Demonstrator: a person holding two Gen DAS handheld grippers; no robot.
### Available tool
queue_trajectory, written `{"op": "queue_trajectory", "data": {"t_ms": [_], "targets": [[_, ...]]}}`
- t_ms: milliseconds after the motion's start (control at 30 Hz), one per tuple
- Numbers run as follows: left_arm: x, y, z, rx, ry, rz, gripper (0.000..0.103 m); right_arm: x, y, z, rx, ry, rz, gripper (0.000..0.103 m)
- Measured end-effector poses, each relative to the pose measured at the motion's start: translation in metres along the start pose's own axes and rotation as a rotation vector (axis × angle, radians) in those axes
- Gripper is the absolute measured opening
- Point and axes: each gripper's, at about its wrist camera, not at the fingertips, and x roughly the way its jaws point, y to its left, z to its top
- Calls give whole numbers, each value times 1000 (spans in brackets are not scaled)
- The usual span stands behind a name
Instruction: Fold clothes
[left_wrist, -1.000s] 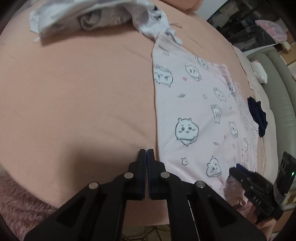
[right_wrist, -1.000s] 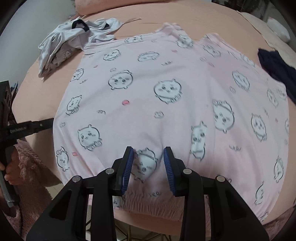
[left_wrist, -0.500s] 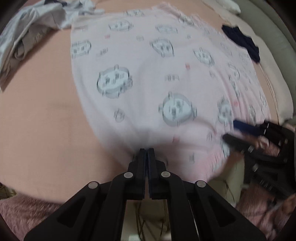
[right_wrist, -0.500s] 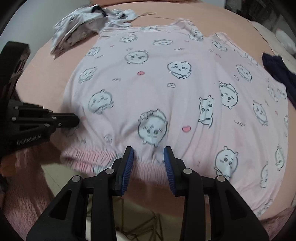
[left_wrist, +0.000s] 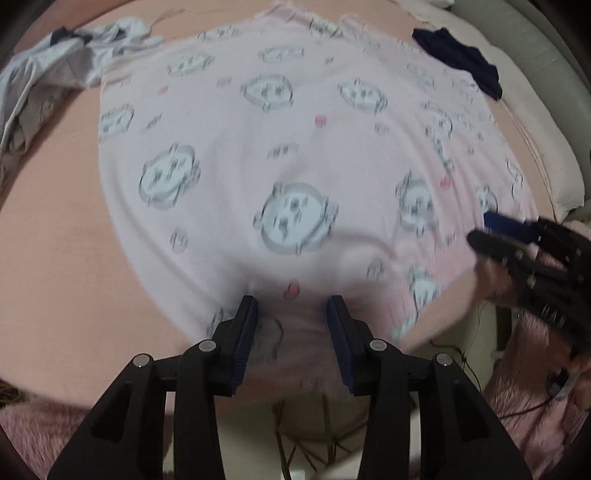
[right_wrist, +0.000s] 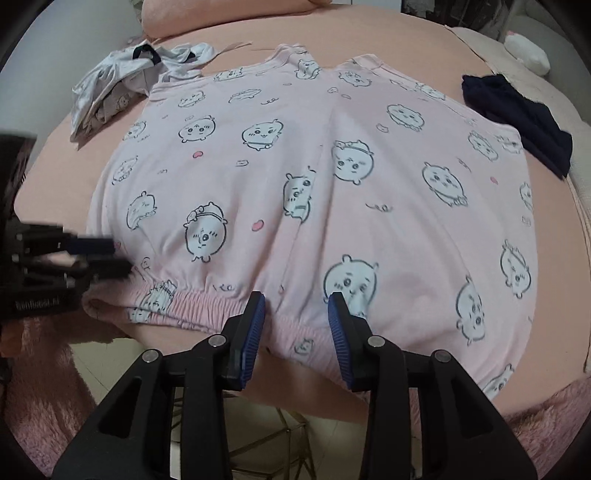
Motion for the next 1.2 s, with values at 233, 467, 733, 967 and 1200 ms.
{"op": "queue_trajectory", "data": {"t_ms": [233, 467, 733, 967, 1200], "targets": [[-23, -6, 6, 58, -51, -17, 39, -22, -18, -2, 26, -56, -54, 43], [0, -7, 2, 45, 18, 22, 40, -10, -52, -23, 112, 21, -101, 43], [-20, -10, -1, 30, -25, -80, 40, -28, -60, -38, 150, -21, -26, 44], [2, -5, 4, 44, 39, -37, 40, -22, -73, -34, 177, 33, -66, 44], [-13, -16, 27, 125, -35, -47, 42, -58, -111, -26, 217, -47, 8, 44]]}}
